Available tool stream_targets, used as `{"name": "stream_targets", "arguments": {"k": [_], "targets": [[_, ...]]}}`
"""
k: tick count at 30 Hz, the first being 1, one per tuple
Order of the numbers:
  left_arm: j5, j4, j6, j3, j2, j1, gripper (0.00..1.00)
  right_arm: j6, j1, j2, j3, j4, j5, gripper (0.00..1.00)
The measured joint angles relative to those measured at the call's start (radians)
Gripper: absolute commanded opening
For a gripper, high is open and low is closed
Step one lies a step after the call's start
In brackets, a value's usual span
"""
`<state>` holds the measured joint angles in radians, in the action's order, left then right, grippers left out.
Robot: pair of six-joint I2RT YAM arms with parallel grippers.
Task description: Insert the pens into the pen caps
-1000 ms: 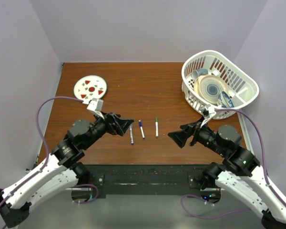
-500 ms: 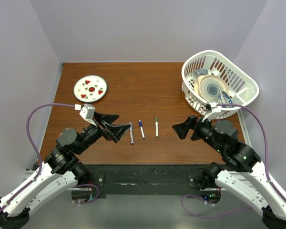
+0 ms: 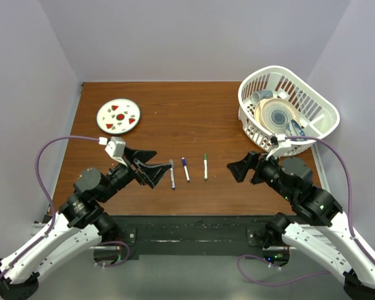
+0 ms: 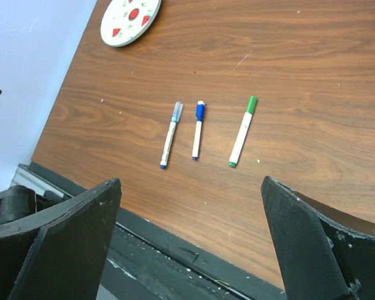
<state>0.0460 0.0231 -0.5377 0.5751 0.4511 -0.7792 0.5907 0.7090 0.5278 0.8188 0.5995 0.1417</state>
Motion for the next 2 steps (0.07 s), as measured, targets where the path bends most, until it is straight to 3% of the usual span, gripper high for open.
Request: {"name": "stream_targets", "arguments": {"k": [2], "targets": [[0.003, 0.000, 0.000, 0.000, 0.000, 0.000, 1.00, 0.002, 0.000, 0.000, 0.000, 0.000, 0.000, 0.99]]}}
